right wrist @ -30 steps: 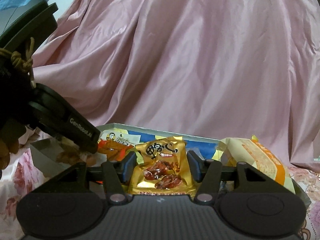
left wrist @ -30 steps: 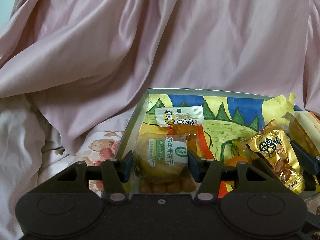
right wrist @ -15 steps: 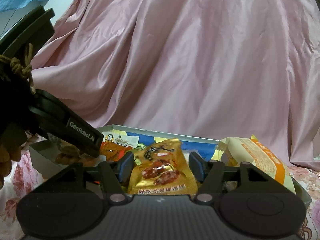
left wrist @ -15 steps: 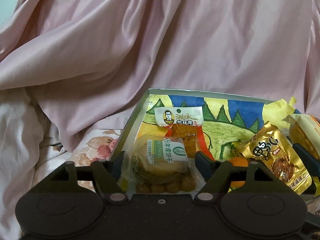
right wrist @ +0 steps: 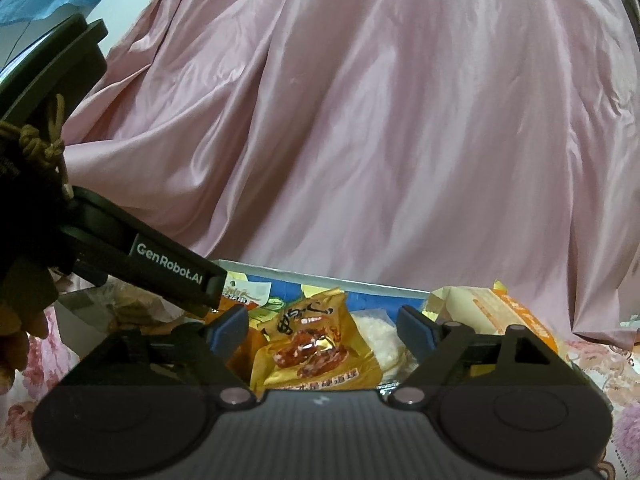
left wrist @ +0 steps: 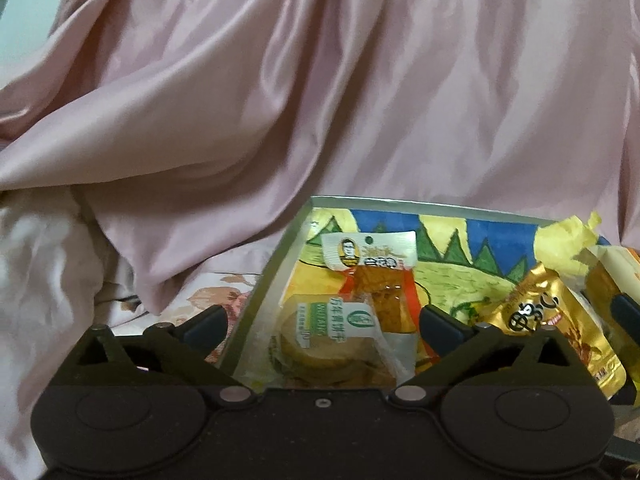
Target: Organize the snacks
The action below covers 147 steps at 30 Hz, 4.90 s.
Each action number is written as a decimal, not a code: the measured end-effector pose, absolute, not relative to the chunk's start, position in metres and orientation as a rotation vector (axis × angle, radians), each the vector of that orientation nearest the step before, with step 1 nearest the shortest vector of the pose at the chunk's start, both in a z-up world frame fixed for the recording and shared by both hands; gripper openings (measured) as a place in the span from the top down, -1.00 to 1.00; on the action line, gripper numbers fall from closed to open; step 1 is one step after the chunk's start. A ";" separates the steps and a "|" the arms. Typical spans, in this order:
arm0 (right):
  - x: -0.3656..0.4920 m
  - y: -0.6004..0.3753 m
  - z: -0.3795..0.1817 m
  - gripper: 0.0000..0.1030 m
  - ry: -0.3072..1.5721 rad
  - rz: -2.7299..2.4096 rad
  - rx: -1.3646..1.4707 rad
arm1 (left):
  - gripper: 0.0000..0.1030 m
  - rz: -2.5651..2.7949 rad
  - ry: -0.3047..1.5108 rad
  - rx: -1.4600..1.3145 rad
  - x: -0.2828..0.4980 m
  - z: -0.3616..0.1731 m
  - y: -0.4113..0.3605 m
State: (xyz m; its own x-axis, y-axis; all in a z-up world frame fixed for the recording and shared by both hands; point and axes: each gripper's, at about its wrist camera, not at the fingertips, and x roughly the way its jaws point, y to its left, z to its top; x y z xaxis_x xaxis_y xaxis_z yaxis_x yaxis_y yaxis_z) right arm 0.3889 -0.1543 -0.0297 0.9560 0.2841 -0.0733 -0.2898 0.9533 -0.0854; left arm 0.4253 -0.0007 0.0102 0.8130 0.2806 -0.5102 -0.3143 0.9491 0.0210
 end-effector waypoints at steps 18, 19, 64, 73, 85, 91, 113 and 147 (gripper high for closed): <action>0.369 -0.163 -0.002 -0.99 -0.046 0.210 -0.091 | -0.98 0.345 0.526 -0.132 0.406 0.034 0.003; 0.367 -0.165 0.000 -0.99 -0.050 0.205 -0.089 | -0.98 0.343 0.524 -0.136 0.404 0.036 0.002; 0.250 -0.227 0.059 -1.00 -0.040 0.066 0.015 | -0.98 0.299 0.416 -0.233 0.250 0.070 -0.033; 0.231 -0.226 0.058 -1.00 -0.032 0.063 -0.007 | -0.98 0.290 0.407 -0.224 0.223 0.060 -0.032; 0.210 -0.212 0.046 -1.00 0.009 0.096 -0.060 | -0.98 0.287 0.355 -0.205 0.188 0.050 -0.026; 0.201 -0.208 0.042 -1.00 0.021 0.100 -0.065 | -0.98 0.294 0.316 -0.189 0.173 0.047 -0.021; 0.161 -0.204 0.029 -1.00 0.012 0.120 -0.066 | -0.99 0.265 0.221 -0.101 0.122 0.030 -0.021; 0.104 -0.182 0.004 -1.00 0.123 0.120 -0.054 | -0.99 0.215 0.272 -0.098 0.065 -0.008 -0.004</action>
State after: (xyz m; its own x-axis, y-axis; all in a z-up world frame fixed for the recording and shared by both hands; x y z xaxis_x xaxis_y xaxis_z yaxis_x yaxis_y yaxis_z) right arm 0.1044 -0.1821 0.0037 0.9852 0.1162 -0.1259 -0.1229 0.9913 -0.0467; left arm 0.0652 -0.0041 -0.0085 0.9405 0.1972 -0.2767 -0.2236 0.9724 -0.0670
